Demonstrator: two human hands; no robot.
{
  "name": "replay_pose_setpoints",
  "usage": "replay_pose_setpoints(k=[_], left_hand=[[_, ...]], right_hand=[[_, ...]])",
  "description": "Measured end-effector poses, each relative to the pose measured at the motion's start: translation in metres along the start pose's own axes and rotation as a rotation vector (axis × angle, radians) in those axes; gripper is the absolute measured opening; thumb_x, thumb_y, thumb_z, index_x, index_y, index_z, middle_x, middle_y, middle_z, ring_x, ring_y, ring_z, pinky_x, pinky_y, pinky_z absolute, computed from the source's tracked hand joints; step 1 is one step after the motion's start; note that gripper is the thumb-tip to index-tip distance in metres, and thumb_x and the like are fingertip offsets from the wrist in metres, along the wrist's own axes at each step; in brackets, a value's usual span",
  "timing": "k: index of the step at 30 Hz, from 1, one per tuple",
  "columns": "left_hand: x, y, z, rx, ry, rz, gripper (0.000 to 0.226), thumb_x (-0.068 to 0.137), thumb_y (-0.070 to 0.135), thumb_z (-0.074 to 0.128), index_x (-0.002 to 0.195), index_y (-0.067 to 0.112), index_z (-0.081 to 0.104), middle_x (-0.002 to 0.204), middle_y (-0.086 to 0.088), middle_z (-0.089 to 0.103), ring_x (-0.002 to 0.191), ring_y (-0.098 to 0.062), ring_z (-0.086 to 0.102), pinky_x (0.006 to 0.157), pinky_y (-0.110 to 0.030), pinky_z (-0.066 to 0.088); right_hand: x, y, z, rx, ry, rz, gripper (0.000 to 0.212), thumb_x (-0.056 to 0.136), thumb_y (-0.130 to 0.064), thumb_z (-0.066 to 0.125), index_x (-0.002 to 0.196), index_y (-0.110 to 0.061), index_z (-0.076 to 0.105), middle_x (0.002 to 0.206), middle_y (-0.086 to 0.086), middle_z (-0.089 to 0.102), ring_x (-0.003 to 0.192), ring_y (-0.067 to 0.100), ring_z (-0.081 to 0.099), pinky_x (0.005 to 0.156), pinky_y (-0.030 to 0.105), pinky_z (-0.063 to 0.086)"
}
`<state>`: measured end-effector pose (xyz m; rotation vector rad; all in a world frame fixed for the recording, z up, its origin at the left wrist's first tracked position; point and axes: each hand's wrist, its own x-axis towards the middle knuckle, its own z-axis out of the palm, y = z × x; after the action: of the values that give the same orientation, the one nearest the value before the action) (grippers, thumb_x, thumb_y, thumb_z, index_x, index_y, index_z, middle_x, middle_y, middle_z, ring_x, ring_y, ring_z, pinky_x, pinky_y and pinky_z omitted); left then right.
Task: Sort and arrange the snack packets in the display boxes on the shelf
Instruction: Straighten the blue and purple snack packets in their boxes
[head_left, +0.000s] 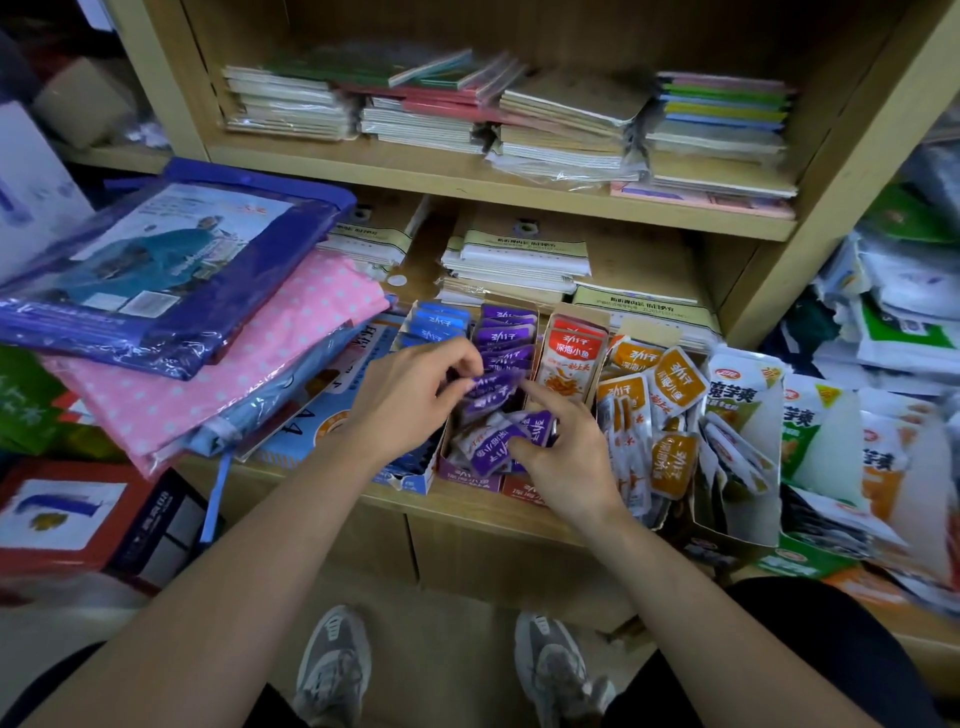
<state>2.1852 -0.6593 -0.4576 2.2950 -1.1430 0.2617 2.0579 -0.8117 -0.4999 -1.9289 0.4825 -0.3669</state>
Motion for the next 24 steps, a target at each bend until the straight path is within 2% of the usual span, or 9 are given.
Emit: replay_pose_setpoints(k=[3, 8, 10, 12, 14, 17, 19, 22, 24], left_hand=[[0.004, -0.004, 0.003, -0.006, 0.035, 0.007, 0.022, 0.091, 0.011, 0.066, 0.089, 0.032, 0.071, 0.094, 0.020, 0.062, 0.075, -0.001, 0.053, 0.056, -0.014, 0.030], [0.008, -0.004, 0.002, -0.012, -0.107, 0.012, 0.022, 0.089, 0.045, 0.069, 0.105, 0.032, 0.077, 0.114, 0.016, 0.060, 0.108, -0.007, 0.047, 0.072, -0.014, 0.031], [0.007, -0.009, 0.002, -0.007, -0.111, 0.019, 0.024, 0.085, 0.045, 0.074, 0.104, 0.030, 0.077, 0.112, 0.016, 0.061, 0.104, -0.006, 0.051, 0.076, -0.023, 0.043], [0.008, -0.014, 0.004, -0.055, -0.066, -0.018, 0.011, 0.088, 0.032, 0.074, 0.097, 0.027, 0.078, 0.105, 0.016, 0.065, 0.090, -0.005, 0.057, 0.076, -0.036, 0.053], [0.008, -0.016, 0.005, -0.106, -0.018, -0.062, 0.004, 0.088, 0.026, 0.075, 0.090, 0.024, 0.078, 0.097, 0.015, 0.064, 0.078, -0.002, 0.057, 0.072, -0.035, 0.053], [0.008, -0.013, 0.004, -0.226, -0.025, -0.078, 0.003, 0.084, 0.023, 0.079, 0.082, 0.024, 0.077, 0.089, 0.014, 0.057, 0.076, 0.000, 0.055, 0.069, -0.022, 0.043], [0.008, -0.010, 0.001, -0.317, -0.134, -0.082, 0.008, 0.088, 0.030, 0.075, 0.083, 0.026, 0.078, 0.089, 0.013, 0.057, 0.081, -0.001, 0.056, 0.074, -0.025, 0.043], [0.005, -0.007, -0.002, -0.277, -0.229, -0.048, 0.023, 0.097, 0.041, 0.059, 0.092, 0.033, 0.080, 0.095, 0.016, 0.058, 0.100, -0.005, 0.053, 0.087, -0.037, 0.045], [0.003, -0.008, -0.004, -0.183, -0.227, 0.024, 0.017, 0.092, 0.041, 0.066, 0.102, 0.035, 0.078, 0.101, 0.019, 0.057, 0.105, -0.007, 0.049, 0.091, -0.036, 0.043]], right_hand=[[-0.001, 0.000, -0.002, 0.022, -0.014, 0.017, 0.064, 0.091, -0.008, 0.069, 0.143, -0.040, 0.050, 0.140, -0.001, 0.040, 0.128, 0.022, 0.051, 0.081, 0.039, 0.063], [-0.002, -0.002, -0.004, 0.029, -0.013, 0.008, 0.063, 0.092, -0.008, 0.069, 0.145, -0.035, 0.049, 0.142, 0.000, 0.041, 0.126, 0.020, 0.052, 0.079, 0.035, 0.063], [-0.002, -0.002, -0.004, 0.023, -0.007, 0.003, 0.063, 0.092, -0.009, 0.070, 0.145, -0.033, 0.048, 0.141, -0.001, 0.043, 0.124, 0.018, 0.054, 0.079, 0.032, 0.063], [-0.001, 0.000, -0.004, 0.014, 0.018, 0.007, 0.060, 0.091, -0.012, 0.071, 0.144, -0.032, 0.049, 0.140, -0.002, 0.046, 0.122, 0.017, 0.057, 0.079, 0.034, 0.063], [0.000, 0.001, -0.003, -0.001, 0.050, 0.013, 0.058, 0.091, -0.017, 0.072, 0.142, -0.030, 0.049, 0.139, -0.003, 0.049, 0.122, 0.017, 0.058, 0.083, 0.038, 0.062], [0.000, 0.001, 0.000, 0.022, 0.079, 0.011, 0.056, 0.091, -0.025, 0.073, 0.141, -0.029, 0.048, 0.136, -0.005, 0.055, 0.119, 0.014, 0.061, 0.083, 0.039, 0.062], [-0.001, -0.001, 0.000, 0.022, 0.085, 0.004, 0.058, 0.090, -0.031, 0.073, 0.142, -0.026, 0.048, 0.136, -0.006, 0.057, 0.116, 0.009, 0.061, 0.082, 0.031, 0.062], [-0.003, -0.006, -0.001, 0.008, 0.076, -0.012, 0.064, 0.088, -0.038, 0.074, 0.143, -0.021, 0.048, 0.131, -0.009, 0.057, 0.100, -0.007, 0.056, 0.073, 0.007, 0.052], [-0.004, -0.009, 0.001, 0.054, 0.084, 0.017, 0.071, 0.083, -0.046, 0.077, 0.143, -0.022, 0.048, 0.128, -0.009, 0.057, 0.100, -0.004, 0.057, 0.073, 0.009, 0.053]])
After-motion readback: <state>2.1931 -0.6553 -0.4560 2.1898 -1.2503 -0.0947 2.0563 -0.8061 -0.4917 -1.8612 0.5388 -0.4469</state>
